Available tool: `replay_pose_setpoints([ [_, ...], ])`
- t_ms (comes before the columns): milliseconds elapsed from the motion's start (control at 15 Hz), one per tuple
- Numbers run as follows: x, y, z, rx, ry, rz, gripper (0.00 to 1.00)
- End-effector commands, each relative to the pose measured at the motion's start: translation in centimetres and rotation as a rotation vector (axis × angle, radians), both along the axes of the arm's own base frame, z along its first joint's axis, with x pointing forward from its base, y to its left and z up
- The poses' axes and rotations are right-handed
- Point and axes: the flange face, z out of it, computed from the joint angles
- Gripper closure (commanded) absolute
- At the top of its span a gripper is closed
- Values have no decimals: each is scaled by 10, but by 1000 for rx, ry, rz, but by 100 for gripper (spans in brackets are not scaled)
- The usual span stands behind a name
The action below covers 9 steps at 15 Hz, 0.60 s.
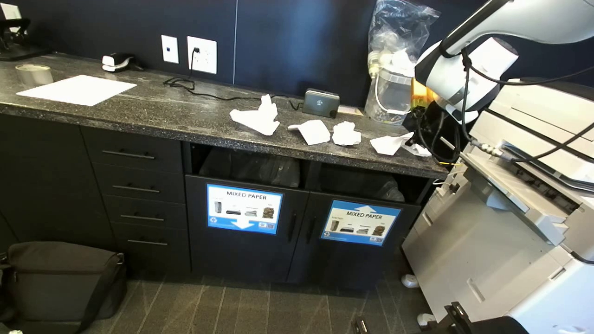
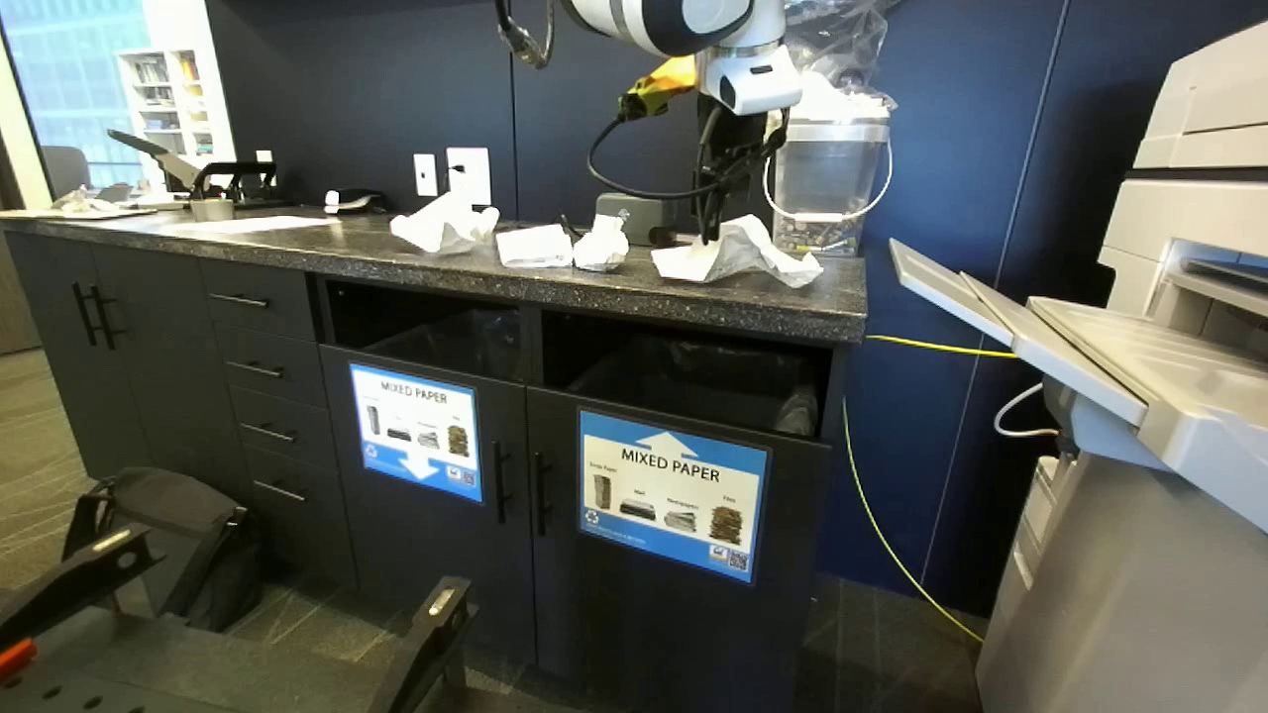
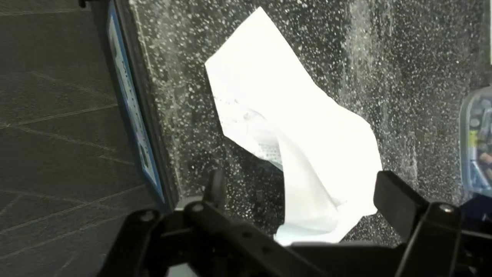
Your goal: Pick up the paper from the counter and put it in the bin
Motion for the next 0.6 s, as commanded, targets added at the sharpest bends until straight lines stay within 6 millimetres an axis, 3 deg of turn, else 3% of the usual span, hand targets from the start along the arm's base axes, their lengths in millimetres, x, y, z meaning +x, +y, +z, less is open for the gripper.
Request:
replay_pose_setpoints([
  [0, 14, -11, 3, -32, -34, -72, 0],
  [533, 34, -11, -10, -43, -20, -92, 0],
])
